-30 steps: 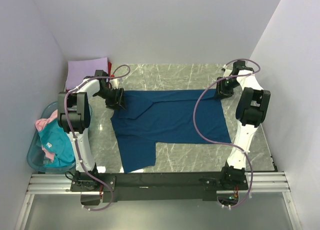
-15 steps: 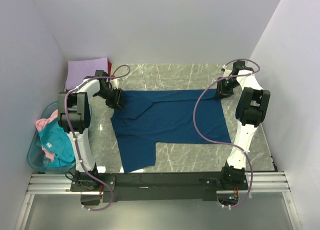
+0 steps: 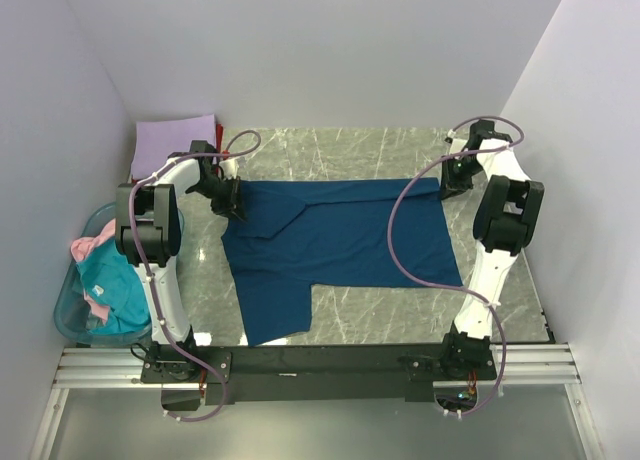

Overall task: Fold and stack the t-shirts
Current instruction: Fold the tshirt

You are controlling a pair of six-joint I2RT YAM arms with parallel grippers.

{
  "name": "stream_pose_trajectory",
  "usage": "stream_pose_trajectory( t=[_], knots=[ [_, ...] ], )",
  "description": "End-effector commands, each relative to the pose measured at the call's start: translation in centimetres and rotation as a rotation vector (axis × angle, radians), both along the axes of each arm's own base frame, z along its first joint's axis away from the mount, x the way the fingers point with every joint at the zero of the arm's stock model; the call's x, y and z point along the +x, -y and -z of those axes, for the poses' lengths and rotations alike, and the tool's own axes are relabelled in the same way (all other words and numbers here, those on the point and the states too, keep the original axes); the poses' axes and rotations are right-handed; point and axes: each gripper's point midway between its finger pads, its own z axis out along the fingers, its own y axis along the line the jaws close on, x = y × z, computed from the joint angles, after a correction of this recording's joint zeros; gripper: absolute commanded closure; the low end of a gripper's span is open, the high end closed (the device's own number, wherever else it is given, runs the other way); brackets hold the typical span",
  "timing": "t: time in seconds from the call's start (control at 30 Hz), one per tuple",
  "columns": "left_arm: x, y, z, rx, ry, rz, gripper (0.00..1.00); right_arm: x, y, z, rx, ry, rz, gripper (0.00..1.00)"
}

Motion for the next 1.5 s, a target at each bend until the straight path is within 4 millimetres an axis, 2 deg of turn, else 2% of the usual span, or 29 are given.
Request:
stream_pose_trajectory(
  t=[0.0, 0.03, 0.1, 0.13, 0.17, 0.27, 0.3, 0.37, 0.4, 0.43, 0.6, 0.77, 1.13, 1.23, 1.33, 1.47],
  knots=[
    [0.7, 0.3, -2.7, -0.009, 0.063, 0.013, 0.96, 0.0, 1.4, -4.7, -0.083, 0.092, -0.054, 0.82],
    [0.8, 0.3, -2.7, -0.009, 0.065, 0.014, 0.96, -0.3, 1.6, -4.8, -0.093, 0.086, -0.069, 0.82],
    [0.8, 0.3, -2.8, -0.01, 0.066, 0.015, 0.96, -1.1, 1.8, -4.8, -0.109, 0.061, -0.119, 0.74],
    [0.7, 0.3, -2.7, -0.011, 0.062, 0.017, 0.97, -1.2, 2.0, -5.0, -0.12, 0.062, -0.133, 0.69],
    [0.8, 0.3, -2.8, -0.012, 0.065, 0.017, 0.97, -1.2, 2.1, -5.2, -0.133, 0.069, -0.147, 0.58],
    [0.6, 0.3, -2.6, -0.014, 0.057, 0.02, 0.97, -1.0, 2.1, -6.7, -0.193, 0.14, -0.195, 0.43],
    [0.6, 0.3, -2.6, -0.014, 0.058, 0.019, 0.97, -0.5, 2.1, -6.9, -0.225, 0.17, -0.23, 0.42],
    [0.5, 0.3, -2.5, -0.011, 0.054, 0.02, 0.97, -0.8, 2.1, -6.3, -0.291, 0.161, -0.262, 0.41],
    [0.5, 0.3, -2.6, -0.01, 0.055, 0.021, 0.97, -0.1, 1.2, -6.6, -0.328, 0.193, -0.306, 0.4],
    [0.5, 0.2, -2.6, -0.009, 0.056, 0.022, 0.97, -0.4, 1.6, -6.0, -0.375, 0.176, -0.313, 0.4],
    [0.5, 0.2, -2.5, -0.009, 0.05, 0.022, 0.97, 0.9, 0.1, -5.1, -0.5, 0.21, -0.425, 0.41],
    [0.6, 0.2, -2.6, -0.011, 0.05, 0.021, 0.97, 1.4, 0.0, -3.6, -0.545, 0.166, -0.477, 0.42],
    [0.4, 0.1, -2.7, -0.034, 0.034, 0.011, 0.94, 1.4, 0.2, -2.0, -0.589, 0.129, -0.537, 0.43],
    [0.3, 0.1, -2.7, -0.04, 0.026, 0.008, 0.92, 1.6, 0.3, -1.8, -0.598, 0.128, -0.539, 0.48],
    [0.2, 0.1, -2.6, -0.046, 0.017, 0.008, 0.91, 1.7, 0.4, -1.5, -0.604, 0.127, -0.544, 0.63],
    [0.0, 0.4, -2.5, -0.073, -0.006, 0.008, 0.84, 1.6, 0.4, -1.7, -0.606, 0.133, -0.563, 0.77]
  ],
)
